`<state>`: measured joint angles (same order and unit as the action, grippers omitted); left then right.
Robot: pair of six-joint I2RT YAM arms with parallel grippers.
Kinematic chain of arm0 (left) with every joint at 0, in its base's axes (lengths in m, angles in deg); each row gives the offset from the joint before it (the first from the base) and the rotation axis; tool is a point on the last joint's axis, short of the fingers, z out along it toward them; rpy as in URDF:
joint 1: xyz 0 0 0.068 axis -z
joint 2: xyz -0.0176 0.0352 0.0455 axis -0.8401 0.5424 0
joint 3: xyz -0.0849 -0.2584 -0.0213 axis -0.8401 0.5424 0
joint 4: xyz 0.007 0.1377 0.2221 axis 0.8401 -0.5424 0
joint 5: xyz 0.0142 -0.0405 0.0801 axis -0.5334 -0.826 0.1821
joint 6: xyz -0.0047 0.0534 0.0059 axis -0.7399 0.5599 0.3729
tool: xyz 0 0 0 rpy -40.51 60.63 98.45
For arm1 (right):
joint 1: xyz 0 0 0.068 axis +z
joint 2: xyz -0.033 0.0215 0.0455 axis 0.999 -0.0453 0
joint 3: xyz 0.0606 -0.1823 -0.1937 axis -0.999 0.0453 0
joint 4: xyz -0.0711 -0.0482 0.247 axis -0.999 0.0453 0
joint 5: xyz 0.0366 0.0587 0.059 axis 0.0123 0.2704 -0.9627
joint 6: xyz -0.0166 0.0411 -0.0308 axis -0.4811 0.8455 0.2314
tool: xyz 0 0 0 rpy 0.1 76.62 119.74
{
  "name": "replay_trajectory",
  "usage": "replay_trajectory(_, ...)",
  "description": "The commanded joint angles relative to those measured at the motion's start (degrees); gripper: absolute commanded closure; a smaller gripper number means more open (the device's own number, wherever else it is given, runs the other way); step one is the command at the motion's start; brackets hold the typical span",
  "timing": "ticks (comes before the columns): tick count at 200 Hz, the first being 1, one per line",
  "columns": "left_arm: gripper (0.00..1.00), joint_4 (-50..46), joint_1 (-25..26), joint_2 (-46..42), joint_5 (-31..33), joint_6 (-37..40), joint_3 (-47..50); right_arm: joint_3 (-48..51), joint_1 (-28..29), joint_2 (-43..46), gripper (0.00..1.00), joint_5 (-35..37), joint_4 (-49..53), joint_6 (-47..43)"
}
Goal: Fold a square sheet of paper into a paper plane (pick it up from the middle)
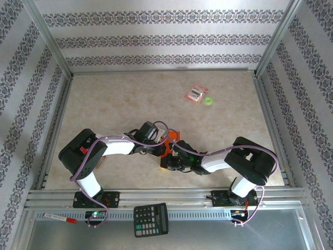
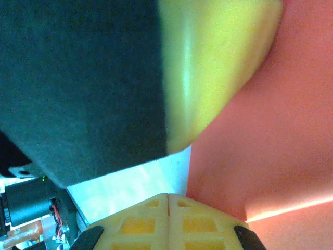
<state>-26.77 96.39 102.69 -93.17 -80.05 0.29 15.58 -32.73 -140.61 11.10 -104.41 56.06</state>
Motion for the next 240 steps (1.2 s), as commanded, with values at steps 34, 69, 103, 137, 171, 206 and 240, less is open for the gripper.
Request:
replay_trajectory(34,1.00,-5.10,-0.58,3.85,4.31,0.08,1.63,2.45,1.39,2.56,1.00,-2.51,3.31,0.57)
replay_trajectory(69,1.00,-5.24,-0.57,3.73,4.08,-0.01,1.43,2.91,-2.64,8.33,1.00,-2.08,3.72,-0.06)
replay_trajectory(103,1.00,-5.30,-0.57,3.71,3.98,-0.13,1.31,1.31,-4.38,8.21,1.00,-1.61,4.38,-0.66)
replay_trajectory(137,1.00,-5.42,-0.57,3.53,3.94,-0.07,1.22,-1.08,-4.75,4.87,1.00,-1.87,4.04,-1.27)
replay_trajectory(171,1.00,-5.54,-0.57,3.40,3.83,0.04,1.14,-2.21,-5.10,1.95,1.00,-1.99,3.42,-1.61)
replay_trajectory(206,1.00,-5.48,-0.58,3.47,3.66,0.27,0.83,-0.20,-5.85,0.77,1.00,-1.38,3.44,-1.62)
replay_trajectory(240,1.00,-4.99,-0.57,3.88,3.05,0.20,0.42,2.07,-6.16,0.51,1.00,-0.75,3.42,-1.21)
